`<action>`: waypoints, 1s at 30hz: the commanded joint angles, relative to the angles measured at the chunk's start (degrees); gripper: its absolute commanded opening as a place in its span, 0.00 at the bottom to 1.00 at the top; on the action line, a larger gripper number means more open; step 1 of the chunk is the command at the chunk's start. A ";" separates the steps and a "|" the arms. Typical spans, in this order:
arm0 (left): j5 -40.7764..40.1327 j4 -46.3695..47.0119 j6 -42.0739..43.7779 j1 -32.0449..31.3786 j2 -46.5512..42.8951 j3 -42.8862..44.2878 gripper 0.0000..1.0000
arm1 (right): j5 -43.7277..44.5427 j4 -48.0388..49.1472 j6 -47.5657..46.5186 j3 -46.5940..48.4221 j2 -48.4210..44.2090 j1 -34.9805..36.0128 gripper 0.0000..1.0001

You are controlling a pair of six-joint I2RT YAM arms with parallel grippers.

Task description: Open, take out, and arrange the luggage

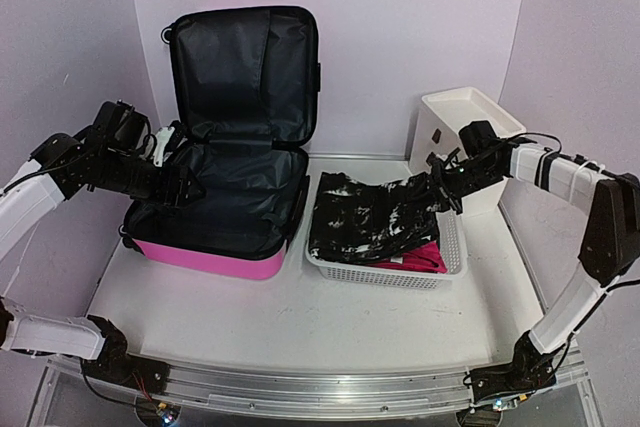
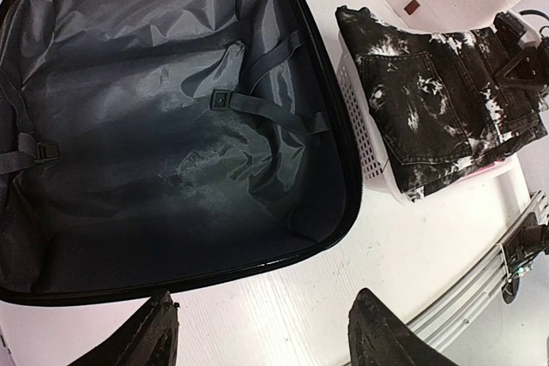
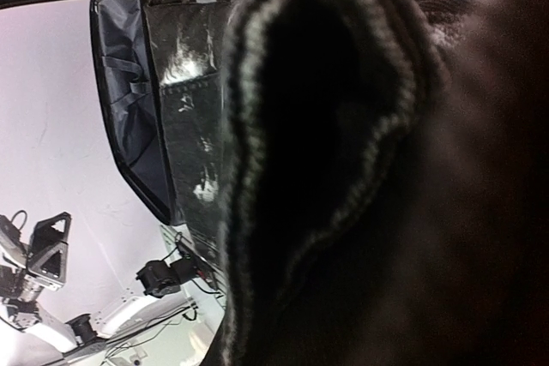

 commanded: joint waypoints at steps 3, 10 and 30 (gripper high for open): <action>0.59 3.02 -0.57 0.11 0.13 1.52 0.68 | 0.84 -1.82 -3.93 -2.17 -6.36 -0.59 0.00; 0.89 3.04 -0.39 0.11 0.34 1.66 0.68 | 0.03 -3.00 -5.73 -4.11 -7.02 -2.70 0.00; 0.85 3.01 0.05 0.11 0.86 2.20 0.68 | 15.64 -21.56 -28.87 2.21 1.80 -4.26 0.36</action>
